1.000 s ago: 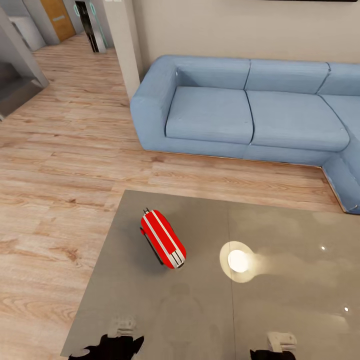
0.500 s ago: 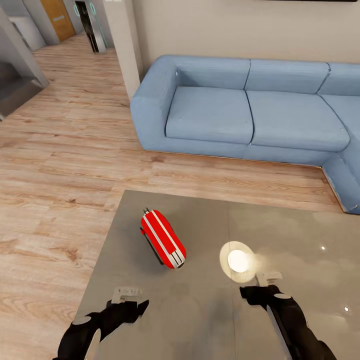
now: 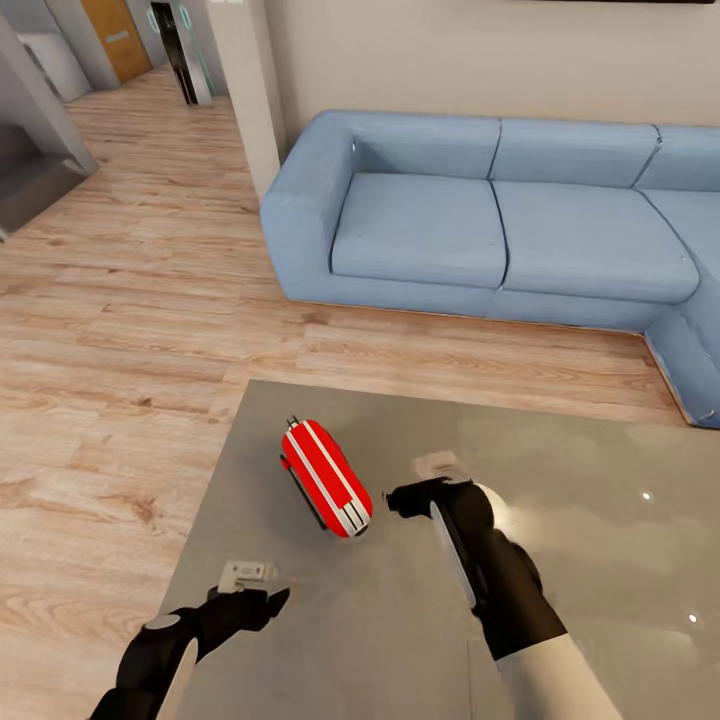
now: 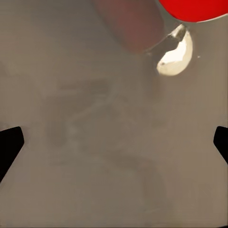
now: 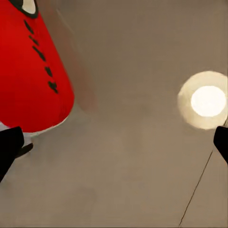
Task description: Turn on the radio receiver that's on the table in the living room.
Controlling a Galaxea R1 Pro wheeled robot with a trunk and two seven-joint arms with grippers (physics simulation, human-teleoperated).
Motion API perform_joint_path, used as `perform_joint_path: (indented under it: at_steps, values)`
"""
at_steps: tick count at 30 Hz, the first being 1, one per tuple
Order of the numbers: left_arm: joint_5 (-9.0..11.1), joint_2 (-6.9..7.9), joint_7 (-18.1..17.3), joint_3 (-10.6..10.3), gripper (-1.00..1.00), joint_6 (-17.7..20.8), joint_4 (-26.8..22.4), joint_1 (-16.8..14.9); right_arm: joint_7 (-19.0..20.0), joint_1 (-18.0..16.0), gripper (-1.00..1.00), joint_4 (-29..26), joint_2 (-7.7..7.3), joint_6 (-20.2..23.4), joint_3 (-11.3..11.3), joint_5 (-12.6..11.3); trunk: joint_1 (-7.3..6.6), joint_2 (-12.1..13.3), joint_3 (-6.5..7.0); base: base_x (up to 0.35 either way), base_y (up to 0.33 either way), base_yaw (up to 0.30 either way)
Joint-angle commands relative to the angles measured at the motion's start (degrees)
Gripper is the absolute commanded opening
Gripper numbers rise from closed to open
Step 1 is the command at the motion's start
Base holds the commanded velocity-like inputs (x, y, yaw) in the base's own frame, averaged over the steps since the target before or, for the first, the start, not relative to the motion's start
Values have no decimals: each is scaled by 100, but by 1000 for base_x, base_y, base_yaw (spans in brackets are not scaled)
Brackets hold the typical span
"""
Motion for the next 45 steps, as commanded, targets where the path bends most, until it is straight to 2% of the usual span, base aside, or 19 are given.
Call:
perform_joint_path:
  at_steps: [1,4,6,9,11,14,22,30,31,33,34,36,39,45]
  values:
    - [2,13,-3,0,100,1,3,0,-4,-88,100,89,79,27,18,32,0,0,0,0,0,0]
    - [2,41,-16,-1,100,1,16,-1,1,-376,100,293,104,91,154,71,0,0,0,0,0,0]
    - [2,52,-22,-1,100,0,22,-1,-2,-542,100,278,104,154,407,92,0,0,0,0,0,0]
    - [2,55,-25,-8,100,-2,25,-1,-11,-630,100,-117,104,483,779,100,0,0,0,0,0,0]
    - [2,53,-25,-13,100,-1,25,-1,-13,-645,100,-378,104,483,867,96,0,0,0,0,0,0]
    - [2,52,-26,-17,100,0,25,-1,-20,-696,100,-592,104,483,923,84,0,0,0,0,0,0]
    - [2,35,-26,-19,100,1,26,-1,-31,-801,100,-719,104,483,1098,47,0,0,0,0,0,0]
    - [2,17,-26,-22,100,6,26,-1,-32,-881,100,-727,104,483,1603,21,0,0,0,0,0,0]
    - [4,17,-26,-25,100,8,26,-1,-32,-887,100,-720,104,483,1725,-62,0,0,0,0,0,0]
    - [7,16,-26,-23,100,8,26,-1,-32,-888,100,-717,104,483,1756,-150,0,0,0,0,0,0]
    - [6,16,-26,-24,100,10,27,-1,-34,-890,100,-715,104,483,1786,-393,0,0,0,0,0,0]
    - [6,16,-26,-23,100,10,28,-1,-40,-890,100,-689,104,483,1791,-518,0,0,0,0,0,0]
    - [7,16,-26,-23,100,10,27,-1,-44,-890,100,-632,104,483,1792,-572,0,0,0,0,0,0]
    - [7,16,-26,-22,100,10,26,-1,-51,-890,100,-173,104,483,1916,-624,0,0,0,0,0,0]
